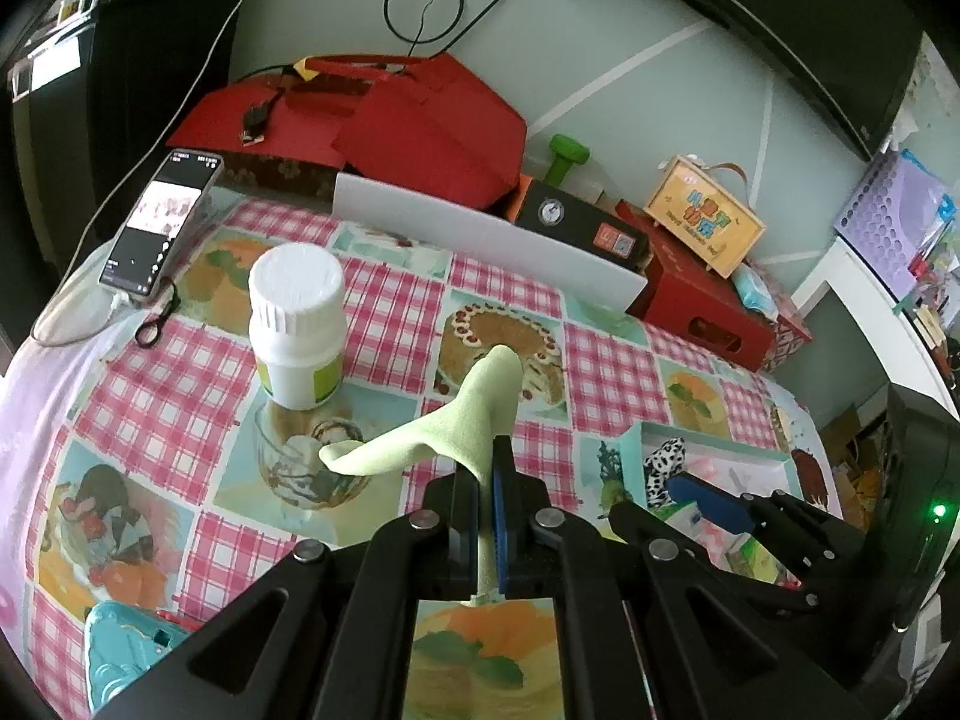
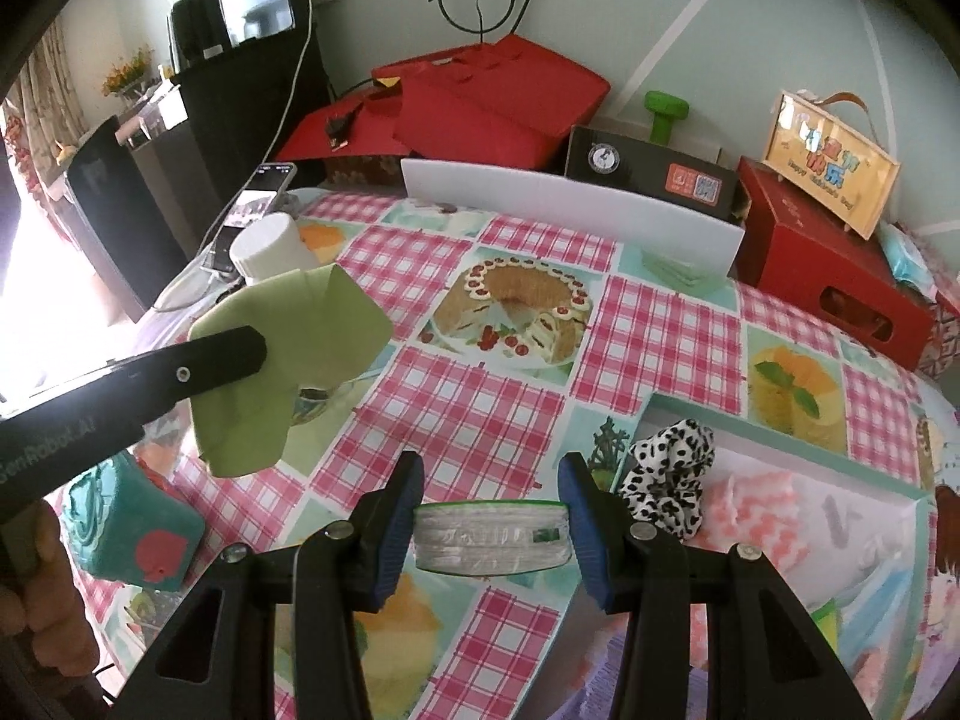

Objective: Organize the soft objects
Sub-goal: 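Carry the green cloth and tissue pack over the tray with both grippers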

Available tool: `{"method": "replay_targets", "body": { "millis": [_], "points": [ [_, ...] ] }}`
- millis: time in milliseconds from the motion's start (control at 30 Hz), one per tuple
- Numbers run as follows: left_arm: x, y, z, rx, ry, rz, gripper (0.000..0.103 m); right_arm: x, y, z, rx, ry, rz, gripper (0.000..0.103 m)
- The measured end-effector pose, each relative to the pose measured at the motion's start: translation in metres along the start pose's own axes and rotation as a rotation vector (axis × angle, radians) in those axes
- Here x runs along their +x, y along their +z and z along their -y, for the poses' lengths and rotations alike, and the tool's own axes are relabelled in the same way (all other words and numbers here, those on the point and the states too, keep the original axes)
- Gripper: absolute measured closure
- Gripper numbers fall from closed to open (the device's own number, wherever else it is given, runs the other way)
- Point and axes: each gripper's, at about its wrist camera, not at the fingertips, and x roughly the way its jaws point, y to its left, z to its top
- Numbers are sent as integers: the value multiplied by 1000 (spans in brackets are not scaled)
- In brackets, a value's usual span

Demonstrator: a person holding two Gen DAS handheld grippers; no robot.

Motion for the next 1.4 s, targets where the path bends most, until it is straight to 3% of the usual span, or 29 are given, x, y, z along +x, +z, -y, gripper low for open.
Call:
{"method": "replay_targets", "body": {
  "millis": [367,667,900,1400],
  "points": [
    [-30,3,28,82,-42,84,100,-38,2,16,34,-26,81,53],
    [-46,-1,60,167,-92,120,100,-72,-7,51,96,-105,130,53],
    [-44,-9,87,219,-142,95,100,-88,-22,91,184,-170,138,53],
    [-18,-59,175,443,-240,-13,100,-105,-54,167,351,-311,104,53]
  ]
}}
